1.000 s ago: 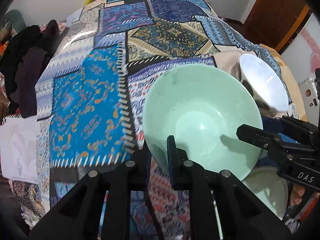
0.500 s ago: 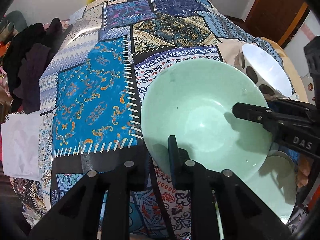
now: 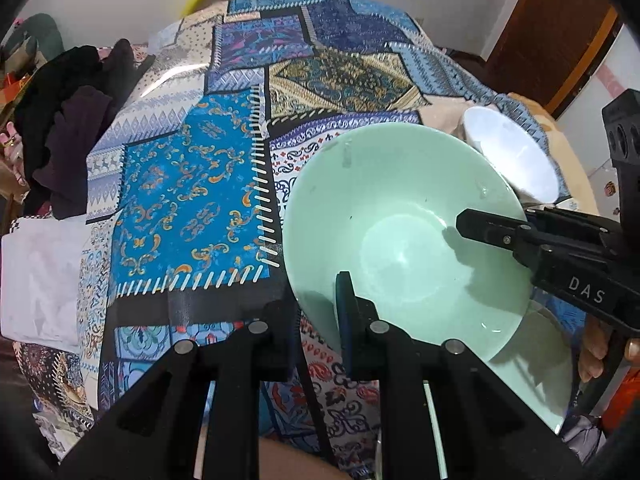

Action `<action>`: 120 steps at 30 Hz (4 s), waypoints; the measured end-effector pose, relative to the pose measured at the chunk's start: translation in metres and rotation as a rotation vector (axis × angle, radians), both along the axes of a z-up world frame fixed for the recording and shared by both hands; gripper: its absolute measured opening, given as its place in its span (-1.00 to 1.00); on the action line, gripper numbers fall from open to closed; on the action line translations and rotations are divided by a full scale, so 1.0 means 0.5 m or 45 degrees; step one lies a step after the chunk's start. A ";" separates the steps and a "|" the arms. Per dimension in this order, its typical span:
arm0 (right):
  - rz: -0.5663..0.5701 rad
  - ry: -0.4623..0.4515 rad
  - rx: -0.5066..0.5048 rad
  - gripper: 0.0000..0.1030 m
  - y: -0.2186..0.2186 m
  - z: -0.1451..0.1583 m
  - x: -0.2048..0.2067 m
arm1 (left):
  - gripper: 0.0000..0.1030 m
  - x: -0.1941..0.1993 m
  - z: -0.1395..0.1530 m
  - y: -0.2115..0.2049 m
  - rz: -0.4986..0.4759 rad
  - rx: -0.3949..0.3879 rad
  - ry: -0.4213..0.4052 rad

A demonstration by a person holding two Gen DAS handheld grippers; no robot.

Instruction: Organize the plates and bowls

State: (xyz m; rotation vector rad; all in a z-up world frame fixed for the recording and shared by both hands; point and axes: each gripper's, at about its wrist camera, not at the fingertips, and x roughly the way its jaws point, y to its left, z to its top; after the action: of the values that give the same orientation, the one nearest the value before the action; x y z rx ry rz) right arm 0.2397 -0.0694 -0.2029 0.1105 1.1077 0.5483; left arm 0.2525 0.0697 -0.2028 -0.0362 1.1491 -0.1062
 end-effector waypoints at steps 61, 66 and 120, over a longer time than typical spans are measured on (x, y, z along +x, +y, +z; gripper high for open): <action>0.330 -0.052 0.022 -0.69 0.215 0.045 -0.271 | -0.69 -0.404 0.077 0.202 0.366 -0.050 -0.151; 0.340 -0.021 0.001 -0.69 0.221 0.025 -0.274 | -0.69 -0.400 0.048 0.211 0.374 -0.058 -0.110; -0.128 -0.412 -0.117 0.17 -0.162 0.193 -0.171 | 0.70 -0.214 0.235 -0.026 0.151 0.005 -0.394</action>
State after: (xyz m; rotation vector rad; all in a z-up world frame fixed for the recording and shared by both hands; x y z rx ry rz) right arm 0.1543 -0.1505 -0.1065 -0.0034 0.8053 0.4071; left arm 0.1453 0.0569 -0.0853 -0.0816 0.8355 -0.0039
